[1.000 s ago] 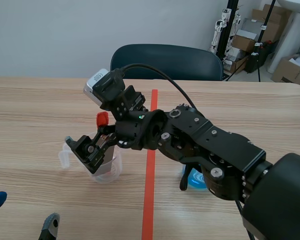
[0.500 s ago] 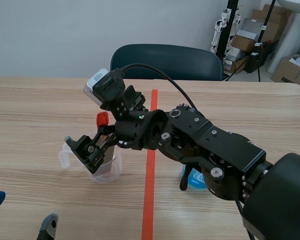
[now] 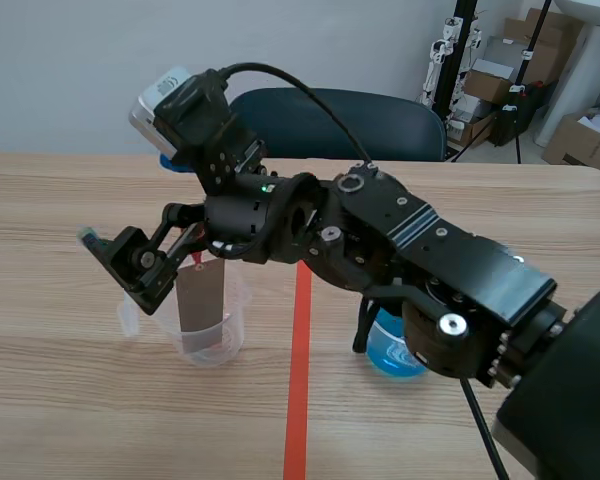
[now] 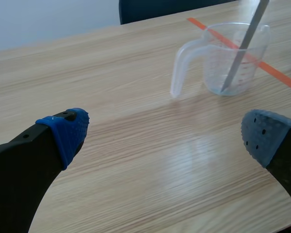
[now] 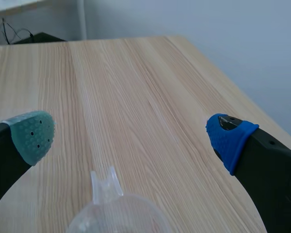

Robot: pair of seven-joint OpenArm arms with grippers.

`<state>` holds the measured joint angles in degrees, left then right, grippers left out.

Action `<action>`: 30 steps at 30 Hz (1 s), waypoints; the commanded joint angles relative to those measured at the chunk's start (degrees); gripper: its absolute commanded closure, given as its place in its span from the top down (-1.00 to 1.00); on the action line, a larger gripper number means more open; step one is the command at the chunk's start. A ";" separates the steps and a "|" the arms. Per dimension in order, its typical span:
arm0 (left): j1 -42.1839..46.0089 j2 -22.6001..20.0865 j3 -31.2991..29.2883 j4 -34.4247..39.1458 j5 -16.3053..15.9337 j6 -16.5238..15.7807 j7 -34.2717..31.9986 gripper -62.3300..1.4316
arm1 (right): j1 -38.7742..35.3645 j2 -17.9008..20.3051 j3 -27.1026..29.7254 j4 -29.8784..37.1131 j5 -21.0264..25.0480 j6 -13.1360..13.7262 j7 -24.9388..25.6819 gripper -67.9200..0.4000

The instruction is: Do the redox reaction experiment. return to the home posture

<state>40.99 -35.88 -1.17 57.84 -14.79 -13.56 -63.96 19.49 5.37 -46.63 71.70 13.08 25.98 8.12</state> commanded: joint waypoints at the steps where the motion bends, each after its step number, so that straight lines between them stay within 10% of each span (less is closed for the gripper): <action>1: 0.50 -2.64 -0.15 0.66 -2.86 -0.07 -1.01 1.00 | 1.46 1.11 0.07 3.06 2.45 -0.22 0.07 1.00; 15: 5.99 -23.71 -3.08 6.25 -25.35 -2.38 -8.28 1.00 | 1.42 13.14 0.17 24.04 11.78 -1.88 -5.49 1.00; 20: 5.90 -28.15 -3.08 7.50 -25.53 -8.48 -9.38 1.00 | 1.11 18.47 1.38 27.93 13.60 -6.78 -5.46 1.00; 30: 3.72 -33.38 -7.85 20.68 -25.20 -8.07 7.02 1.00 | -7.93 28.94 14.34 31.82 16.11 -10.14 -5.14 1.00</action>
<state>46.26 -69.84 -8.69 77.91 -39.68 -22.09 -56.69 12.08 33.78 -33.01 102.56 28.91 15.81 2.07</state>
